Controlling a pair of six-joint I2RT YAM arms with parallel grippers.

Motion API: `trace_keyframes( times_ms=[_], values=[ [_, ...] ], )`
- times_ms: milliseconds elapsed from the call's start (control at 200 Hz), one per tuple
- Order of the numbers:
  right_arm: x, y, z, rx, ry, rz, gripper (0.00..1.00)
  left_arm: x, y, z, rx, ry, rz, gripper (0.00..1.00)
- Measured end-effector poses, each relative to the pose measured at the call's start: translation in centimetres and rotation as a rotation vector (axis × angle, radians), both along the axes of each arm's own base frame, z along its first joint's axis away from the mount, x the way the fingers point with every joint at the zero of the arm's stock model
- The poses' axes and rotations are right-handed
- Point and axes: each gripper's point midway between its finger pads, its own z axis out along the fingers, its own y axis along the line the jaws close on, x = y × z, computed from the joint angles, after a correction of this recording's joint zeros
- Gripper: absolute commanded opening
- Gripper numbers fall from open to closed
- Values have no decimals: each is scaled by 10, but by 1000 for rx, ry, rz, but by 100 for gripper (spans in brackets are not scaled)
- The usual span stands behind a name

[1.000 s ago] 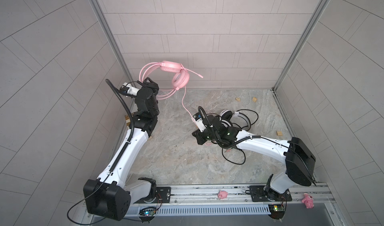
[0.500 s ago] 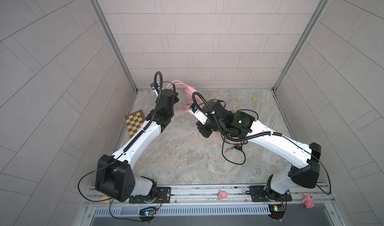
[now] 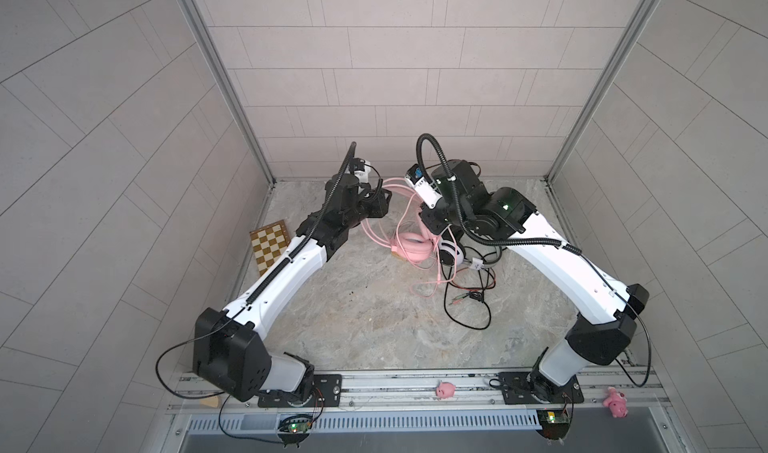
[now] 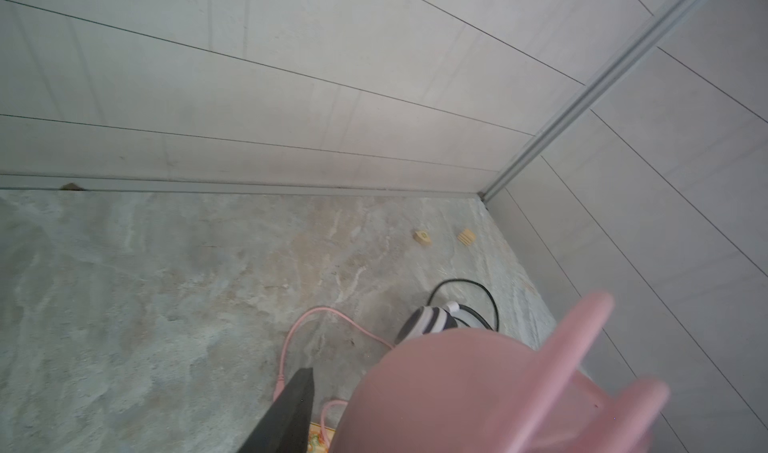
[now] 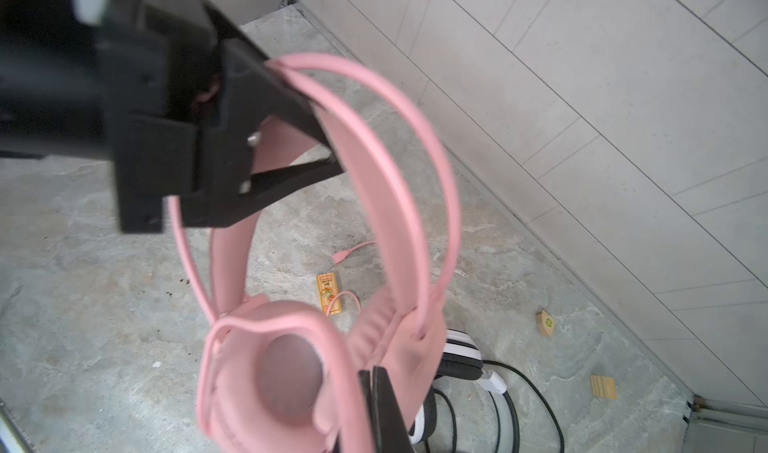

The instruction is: Wrap the headphones

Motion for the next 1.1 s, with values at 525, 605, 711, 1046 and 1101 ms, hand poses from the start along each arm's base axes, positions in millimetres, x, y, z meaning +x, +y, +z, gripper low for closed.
trace_keyframes(
  times_ms=[525, 605, 711, 1046, 1101],
  values=[
    [57, -54, -34, -10, 40, -161, 0, 3, -6, 13, -291, 64, -211, 0],
    [59, -59, -41, -15, 55, -173, 0, 4, -6, 18, -315, 56, -215, 0],
    [59, -60, -42, 2, 69, -175, 0, 5, -5, 20, -314, 46, -210, 0],
    [-8, -22, 11, 131, 23, -5, 0, 20, 59, -1, -258, 62, 94, 0],
    [-27, -22, 21, 159, 11, 23, 0, 21, 76, 0, -263, 51, 163, 0]
  ],
)
